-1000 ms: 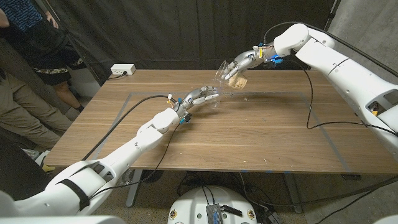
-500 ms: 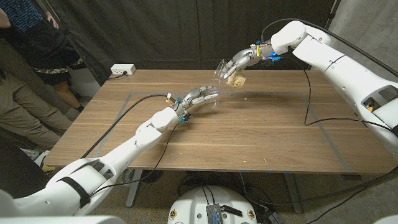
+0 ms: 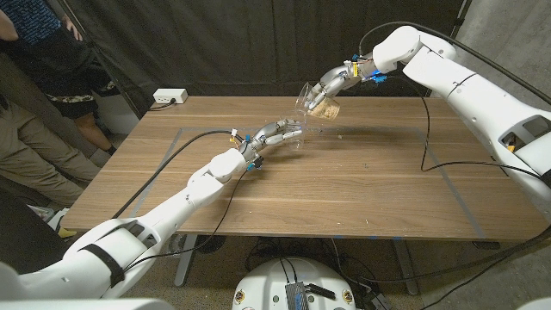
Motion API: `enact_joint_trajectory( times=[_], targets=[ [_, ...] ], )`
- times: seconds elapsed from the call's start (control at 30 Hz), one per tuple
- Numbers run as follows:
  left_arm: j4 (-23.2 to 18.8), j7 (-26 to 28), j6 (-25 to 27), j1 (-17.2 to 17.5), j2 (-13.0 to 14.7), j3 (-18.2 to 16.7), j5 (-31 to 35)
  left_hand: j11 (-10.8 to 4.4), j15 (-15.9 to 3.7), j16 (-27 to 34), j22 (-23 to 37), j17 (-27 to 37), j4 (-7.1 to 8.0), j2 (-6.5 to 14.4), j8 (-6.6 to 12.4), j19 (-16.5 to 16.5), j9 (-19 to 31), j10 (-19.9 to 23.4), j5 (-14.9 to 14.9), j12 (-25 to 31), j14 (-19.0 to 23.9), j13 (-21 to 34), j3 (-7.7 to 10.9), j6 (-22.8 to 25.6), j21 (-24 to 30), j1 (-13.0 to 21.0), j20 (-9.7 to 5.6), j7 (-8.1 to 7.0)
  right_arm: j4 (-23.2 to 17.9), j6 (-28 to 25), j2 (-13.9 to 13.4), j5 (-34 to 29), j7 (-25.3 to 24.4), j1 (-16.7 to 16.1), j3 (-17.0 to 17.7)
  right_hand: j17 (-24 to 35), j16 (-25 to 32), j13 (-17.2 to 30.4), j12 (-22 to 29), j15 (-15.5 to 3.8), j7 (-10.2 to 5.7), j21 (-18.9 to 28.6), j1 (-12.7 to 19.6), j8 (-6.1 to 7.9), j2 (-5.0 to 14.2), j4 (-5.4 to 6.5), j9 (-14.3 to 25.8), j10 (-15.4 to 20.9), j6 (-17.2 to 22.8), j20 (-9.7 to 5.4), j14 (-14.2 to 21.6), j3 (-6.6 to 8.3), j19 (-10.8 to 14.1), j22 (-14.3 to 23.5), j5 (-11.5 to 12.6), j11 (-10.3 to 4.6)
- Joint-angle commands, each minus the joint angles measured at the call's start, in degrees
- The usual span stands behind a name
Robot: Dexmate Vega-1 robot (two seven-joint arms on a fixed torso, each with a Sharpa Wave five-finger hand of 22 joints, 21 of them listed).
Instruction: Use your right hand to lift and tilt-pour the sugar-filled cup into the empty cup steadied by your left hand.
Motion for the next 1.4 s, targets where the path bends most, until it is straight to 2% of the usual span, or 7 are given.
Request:
enact_joint_trajectory(
  times=[0.03,0.87,1.07,1.4],
  targets=[
    [-0.79,-0.11,0.05,0.41,0.49,-0.05,-0.03,-0.02,-7.02,-0.09,0.07,0.17,0.48,0.2,0.34,-0.01,0.09,0.36,-0.16,0.29,0.33,0.24,-0.17,0.12,0.22,0.41,-0.38,-0.18,-0.61,0.06,0.35,-1.95,0.88,0.78,-0.77,0.25,0.39,0.17,-0.08,-9.45,0.02,0.22,0.0,0.02,0.33,-0.02,0.28,0.51,0.59,-3.55,0.58,0.59,-0.17,0.1,0.3,-0.18],
    [-3.07,-0.03,0.66,0.95,1.6,0.3,0.77,-0.01,-7.14,-0.09,-0.01,0.24,0.64,0.08,0.47,-0.11,-0.04,0.45,-0.29,0.37,0.37,0.29,-0.25,0.11,0.32,0.42,-0.34,-0.25,-1.71,2.59,0.37,-6.75,2.07,1.61,-2.0,0.5,0.39,0.28,-0.33,-9.44,-0.05,0.28,-0.1,-0.16,0.26,0.02,0.44,0.71,0.64,-3.51,0.61,0.59,-0.22,0.07,0.33,-0.51],
    [-3.7,0.08,0.86,1.27,1.76,0.39,0.84,0.0,-7.15,-0.09,-0.02,0.25,0.72,0.06,0.56,-0.13,-0.04,0.45,-0.32,0.39,0.38,0.3,-0.29,0.23,0.34,0.35,-0.3,-0.16,-1.99,3.12,0.13,-7.32,2.46,1.52,-1.93,0.62,0.48,0.32,-0.37,-9.46,0.01,0.29,-0.12,-0.21,0.33,0.04,0.49,0.85,0.67,-3.47,0.76,0.62,-0.23,0.07,0.35,-0.09],
    [-4.99,0.4,1.4,1.73,2.14,0.69,1.39,-0.09,-7.26,-0.14,-0.04,0.27,0.8,0.02,0.57,-0.17,-0.14,0.41,-0.34,0.39,0.25,0.32,-0.34,0.21,0.38,0.3,-0.34,-0.32,-2.58,4.68,-0.29,-8.92,2.8,1.56,-2.13,0.76,0.6,0.27,-0.49,-9.46,-0.06,0.3,-0.13,-0.25,0.35,0.04,0.55,1.01,0.77,-3.48,0.97,0.64,-0.26,0.05,0.37,-0.5]
  ],
)
